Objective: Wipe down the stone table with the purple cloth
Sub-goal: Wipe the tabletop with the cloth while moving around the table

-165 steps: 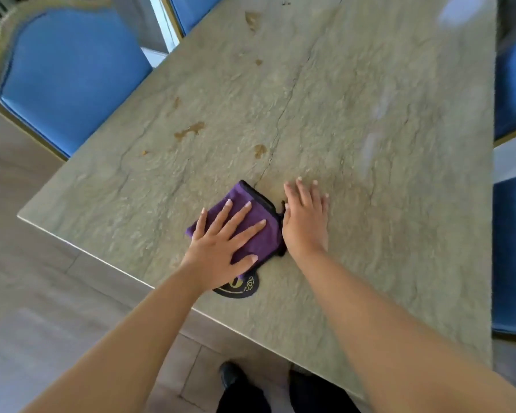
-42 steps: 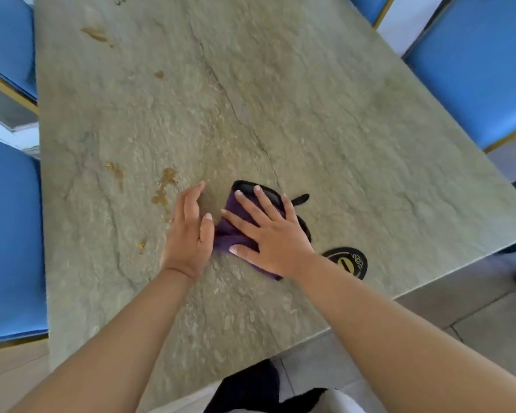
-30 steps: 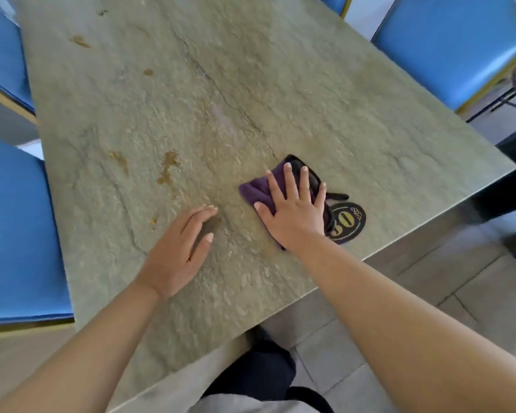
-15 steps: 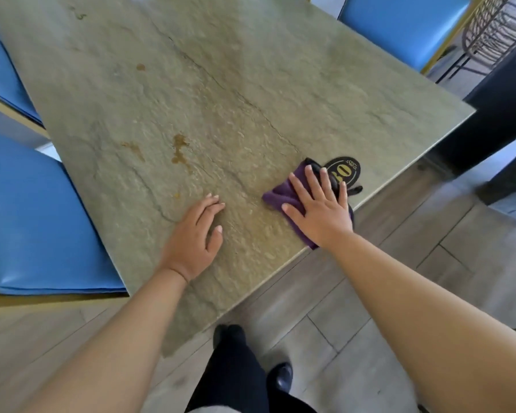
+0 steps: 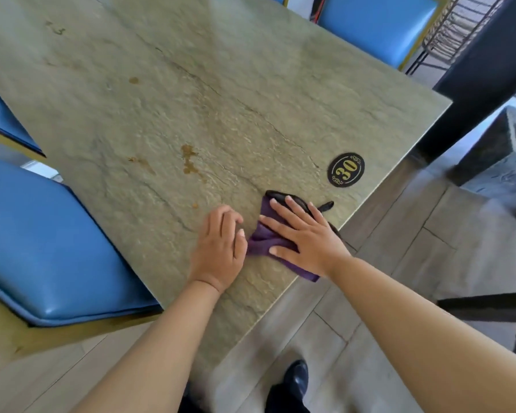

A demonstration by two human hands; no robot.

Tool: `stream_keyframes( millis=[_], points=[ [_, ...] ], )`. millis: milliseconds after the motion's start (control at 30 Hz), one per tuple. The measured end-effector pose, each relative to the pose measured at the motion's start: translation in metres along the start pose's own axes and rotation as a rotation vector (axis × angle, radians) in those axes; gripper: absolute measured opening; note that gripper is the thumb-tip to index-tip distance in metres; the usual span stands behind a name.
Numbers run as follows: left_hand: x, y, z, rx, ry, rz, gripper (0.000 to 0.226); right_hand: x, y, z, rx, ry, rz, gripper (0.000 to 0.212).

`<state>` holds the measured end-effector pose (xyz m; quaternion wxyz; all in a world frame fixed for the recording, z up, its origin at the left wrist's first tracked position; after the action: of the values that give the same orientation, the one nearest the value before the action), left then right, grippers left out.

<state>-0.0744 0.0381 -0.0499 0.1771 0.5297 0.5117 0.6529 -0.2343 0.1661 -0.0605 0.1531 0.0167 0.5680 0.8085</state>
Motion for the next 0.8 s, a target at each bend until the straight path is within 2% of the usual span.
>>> stream_keyframes(
  millis=[67, 133, 200, 267, 400, 533, 633, 800],
  points=[
    [-0.003, 0.008, 0.003, 0.024, 0.014, 0.06, 0.027, 0.009, 0.008, -0.013, 0.034, -0.252, -0.087, 0.068],
    [-0.017, 0.02, 0.008, 0.039, 0.107, 0.003, 0.029, 0.001, 0.014, -0.034, 0.062, -0.513, -0.204, 0.066],
    [-0.037, 0.031, 0.017, -0.083, 0.26, -0.165, 0.045, -0.025, 0.016, -0.052, 0.061, -0.656, -0.259, 0.067],
    [-0.058, 0.039, 0.023, -0.272, 0.381, -0.256, 0.065, -0.062, 0.012, -0.059, 0.071, -0.627, -0.268, 0.067],
    [-0.07, 0.047, 0.022, -0.5, 0.452, -0.238, 0.066, -0.133, -0.008, -0.034, 0.104, -0.469, -0.223, 0.064],
    [-0.064, 0.057, 0.012, -0.57, 0.483, -0.183, 0.062, -0.188, -0.032, 0.008, 0.113, -0.531, -0.237, 0.064],
    [-0.061, 0.058, 0.01, -0.595, 0.495, -0.19, 0.063, -0.223, -0.045, 0.025, 0.119, -0.501, -0.219, 0.063],
    [-0.06, 0.057, 0.016, -0.56, 0.468, -0.222, 0.068, -0.18, -0.026, 0.002, 0.065, -0.507, -0.185, 0.071]
  ],
)
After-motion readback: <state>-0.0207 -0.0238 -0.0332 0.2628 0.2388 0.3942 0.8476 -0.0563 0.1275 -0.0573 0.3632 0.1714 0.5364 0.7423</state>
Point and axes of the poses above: each hand's wrist, its own z-axis away from the middle knuckle, its own y-axis out of the back of the hand, x = y × z, the point moved 2 cm from there along -z, towards the middle knuckle, and after that the axes turned 13 degrees about -x, right-handed, at the moved point
